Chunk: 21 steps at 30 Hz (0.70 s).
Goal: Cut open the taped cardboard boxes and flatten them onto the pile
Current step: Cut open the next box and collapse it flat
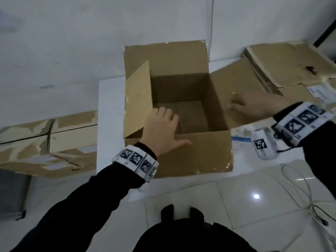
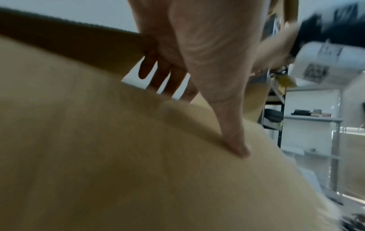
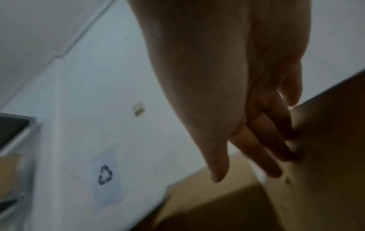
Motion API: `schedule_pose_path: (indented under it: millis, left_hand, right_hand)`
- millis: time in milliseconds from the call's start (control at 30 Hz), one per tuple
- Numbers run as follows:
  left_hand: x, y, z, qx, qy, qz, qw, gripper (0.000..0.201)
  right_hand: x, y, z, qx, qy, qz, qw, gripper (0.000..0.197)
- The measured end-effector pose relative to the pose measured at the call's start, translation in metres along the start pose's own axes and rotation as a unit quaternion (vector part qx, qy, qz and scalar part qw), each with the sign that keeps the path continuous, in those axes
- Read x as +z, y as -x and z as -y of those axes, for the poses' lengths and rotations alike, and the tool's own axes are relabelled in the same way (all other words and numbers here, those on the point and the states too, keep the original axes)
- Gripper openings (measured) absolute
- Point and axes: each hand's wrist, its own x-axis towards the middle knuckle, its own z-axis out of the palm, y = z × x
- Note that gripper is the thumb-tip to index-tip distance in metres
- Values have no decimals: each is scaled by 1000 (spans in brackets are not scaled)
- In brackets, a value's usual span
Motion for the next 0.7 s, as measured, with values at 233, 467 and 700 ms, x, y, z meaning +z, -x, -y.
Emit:
schedule_pose_path:
  millis: [233, 467, 700]
  left_hand:
    - [27, 64, 111, -230, 103, -48, 967, 55]
    - [68, 58, 139, -274, 518, 107, 804, 65]
    - [-19, -13, 130, -131, 422, -120, 889, 68]
  right_hand:
    - [53, -33, 32, 136, -342, 21, 930, 55]
    - [51, -14, 39, 126, -483, -51, 865, 27]
    - [92, -4, 116, 114, -545, -336, 760, 56]
